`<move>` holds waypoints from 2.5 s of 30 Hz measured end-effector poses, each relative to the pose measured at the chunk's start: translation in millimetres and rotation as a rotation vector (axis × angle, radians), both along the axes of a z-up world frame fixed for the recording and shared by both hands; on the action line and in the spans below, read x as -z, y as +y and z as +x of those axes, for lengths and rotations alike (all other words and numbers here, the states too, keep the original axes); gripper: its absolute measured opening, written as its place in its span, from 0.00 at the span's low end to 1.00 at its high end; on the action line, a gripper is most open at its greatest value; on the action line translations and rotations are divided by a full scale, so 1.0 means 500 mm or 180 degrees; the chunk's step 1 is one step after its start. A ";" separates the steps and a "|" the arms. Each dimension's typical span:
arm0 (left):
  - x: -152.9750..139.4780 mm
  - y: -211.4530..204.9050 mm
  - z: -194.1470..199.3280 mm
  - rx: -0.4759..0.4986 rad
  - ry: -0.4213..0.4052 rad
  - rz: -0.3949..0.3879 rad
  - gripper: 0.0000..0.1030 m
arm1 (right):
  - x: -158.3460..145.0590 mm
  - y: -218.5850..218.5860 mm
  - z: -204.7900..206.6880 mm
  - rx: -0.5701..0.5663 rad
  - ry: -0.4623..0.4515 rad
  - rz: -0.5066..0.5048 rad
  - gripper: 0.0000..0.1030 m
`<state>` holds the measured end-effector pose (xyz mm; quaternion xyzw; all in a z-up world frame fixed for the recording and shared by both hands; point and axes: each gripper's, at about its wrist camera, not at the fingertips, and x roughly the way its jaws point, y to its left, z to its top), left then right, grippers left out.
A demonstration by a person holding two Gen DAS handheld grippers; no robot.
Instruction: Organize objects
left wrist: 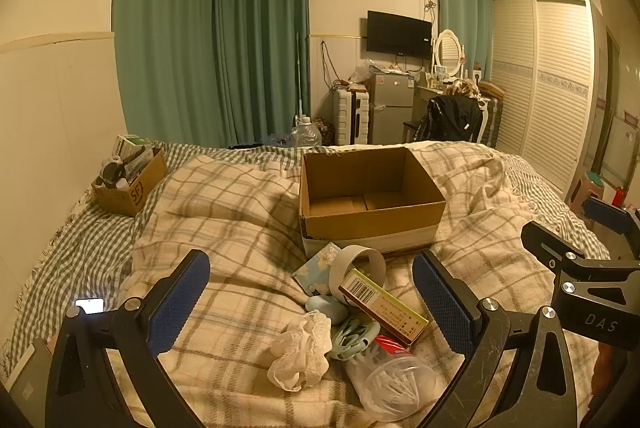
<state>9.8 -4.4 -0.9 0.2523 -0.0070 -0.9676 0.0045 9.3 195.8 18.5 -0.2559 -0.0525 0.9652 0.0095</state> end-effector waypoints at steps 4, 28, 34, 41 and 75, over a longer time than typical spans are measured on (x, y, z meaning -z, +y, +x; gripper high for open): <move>0.000 0.001 0.000 0.0002 0.0002 -0.0003 1.00 | 0.000 0.000 0.000 0.0001 -0.0002 -0.0004 1.00; -0.016 -0.003 0.007 0.0026 0.0033 -0.0009 1.00 | -0.015 -0.013 0.007 -0.0024 0.0039 0.0019 1.00; -0.016 -0.002 0.009 0.0017 0.0033 -0.0011 1.00 | -0.023 -0.018 0.017 -0.0031 0.0079 0.0032 1.00; -0.013 -0.011 0.020 -0.0038 -0.0038 -0.0027 1.00 | -0.029 -0.027 0.026 -0.0064 0.0111 0.0032 1.00; 0.119 -0.120 0.029 -0.0078 -0.0749 0.0102 0.11 | 0.180 -0.204 -0.022 -0.0601 -0.1097 0.0221 0.99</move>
